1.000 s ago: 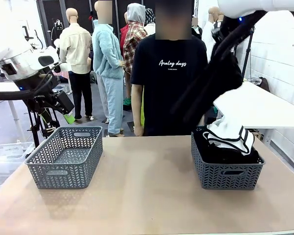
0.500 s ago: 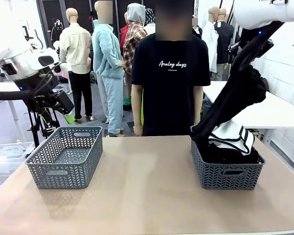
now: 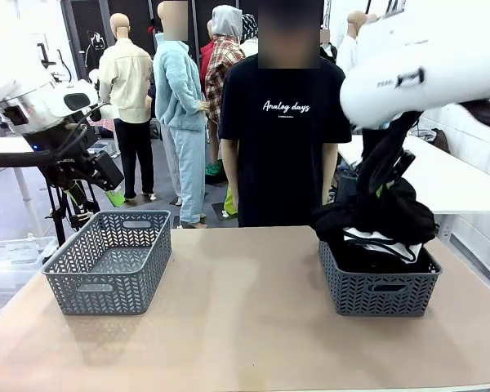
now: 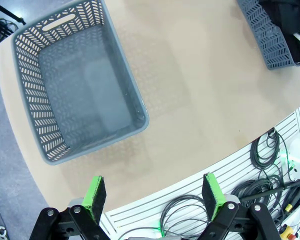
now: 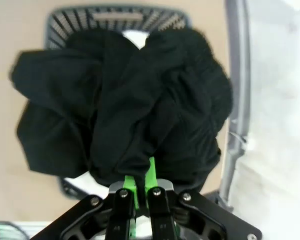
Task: Sort the tops and bottoms.
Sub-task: Sort the clothes according to human instructions.
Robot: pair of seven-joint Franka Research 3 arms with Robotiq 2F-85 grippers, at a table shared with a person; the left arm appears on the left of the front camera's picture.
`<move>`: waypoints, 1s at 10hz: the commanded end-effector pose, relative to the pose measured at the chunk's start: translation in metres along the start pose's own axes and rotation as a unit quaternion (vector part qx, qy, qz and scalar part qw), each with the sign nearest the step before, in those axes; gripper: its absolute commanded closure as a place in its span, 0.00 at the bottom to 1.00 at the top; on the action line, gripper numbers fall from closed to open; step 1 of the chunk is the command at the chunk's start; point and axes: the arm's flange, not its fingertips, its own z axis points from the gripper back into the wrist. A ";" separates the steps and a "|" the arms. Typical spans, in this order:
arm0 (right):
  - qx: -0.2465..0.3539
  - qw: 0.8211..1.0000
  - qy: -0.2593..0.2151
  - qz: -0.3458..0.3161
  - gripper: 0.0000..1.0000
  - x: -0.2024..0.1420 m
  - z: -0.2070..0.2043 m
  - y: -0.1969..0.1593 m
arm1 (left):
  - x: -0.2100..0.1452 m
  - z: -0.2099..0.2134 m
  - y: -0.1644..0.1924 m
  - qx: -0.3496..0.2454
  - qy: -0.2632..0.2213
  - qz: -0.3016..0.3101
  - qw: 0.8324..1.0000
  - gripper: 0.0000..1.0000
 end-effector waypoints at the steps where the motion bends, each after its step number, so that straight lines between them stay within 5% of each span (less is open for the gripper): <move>1: 0.011 1.000 -0.017 -0.002 1.00 0.000 0.016 -0.010 | -0.001 0.001 0.003 -0.004 -0.001 -0.006 1.000 0.00; 4: 0.001 1.000 -0.005 -0.002 1.00 0.001 0.005 -0.003 | -0.001 0.001 0.003 -0.004 -0.001 -0.006 1.000 0.00; 7: 0.078 0.994 0.060 0.041 1.00 0.029 -0.058 0.017 | -0.001 0.001 0.003 -0.004 -0.001 -0.006 1.000 0.00; 8: 0.118 0.987 0.107 0.014 1.00 0.030 -0.114 0.049 | -0.001 0.001 0.003 -0.004 -0.001 -0.006 1.000 0.00; 10: 0.108 0.988 0.110 0.016 1.00 0.028 -0.124 0.060 | -0.001 0.001 0.003 -0.004 -0.001 -0.006 1.000 0.00</move>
